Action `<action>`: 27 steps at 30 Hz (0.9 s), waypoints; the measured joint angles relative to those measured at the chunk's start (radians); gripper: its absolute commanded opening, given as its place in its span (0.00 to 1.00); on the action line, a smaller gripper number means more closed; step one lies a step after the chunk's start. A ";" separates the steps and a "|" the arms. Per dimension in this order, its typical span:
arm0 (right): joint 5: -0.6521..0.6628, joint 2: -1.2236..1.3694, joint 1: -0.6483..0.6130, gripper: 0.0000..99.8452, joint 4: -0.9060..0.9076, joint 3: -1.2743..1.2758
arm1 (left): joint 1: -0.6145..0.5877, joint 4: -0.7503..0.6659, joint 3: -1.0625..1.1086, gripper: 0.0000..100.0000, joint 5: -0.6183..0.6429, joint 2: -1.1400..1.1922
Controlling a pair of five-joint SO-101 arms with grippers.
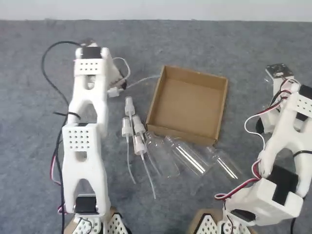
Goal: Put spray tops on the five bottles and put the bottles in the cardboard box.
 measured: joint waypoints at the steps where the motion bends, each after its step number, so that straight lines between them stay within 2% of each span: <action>1: 0.000 0.000 0.000 0.02 0.000 0.000 | -0.015 0.000 -0.009 0.21 0.018 0.000; 16: 0.000 0.000 0.000 0.02 0.000 0.000 | -0.037 -0.031 0.037 0.21 0.028 0.008; 21: 0.000 0.000 0.000 0.02 0.000 0.000 | -0.026 0.009 0.037 0.19 0.011 0.008; 27: 0.000 0.000 0.000 0.02 -0.003 0.000 | -0.063 0.014 0.037 0.14 -0.106 0.008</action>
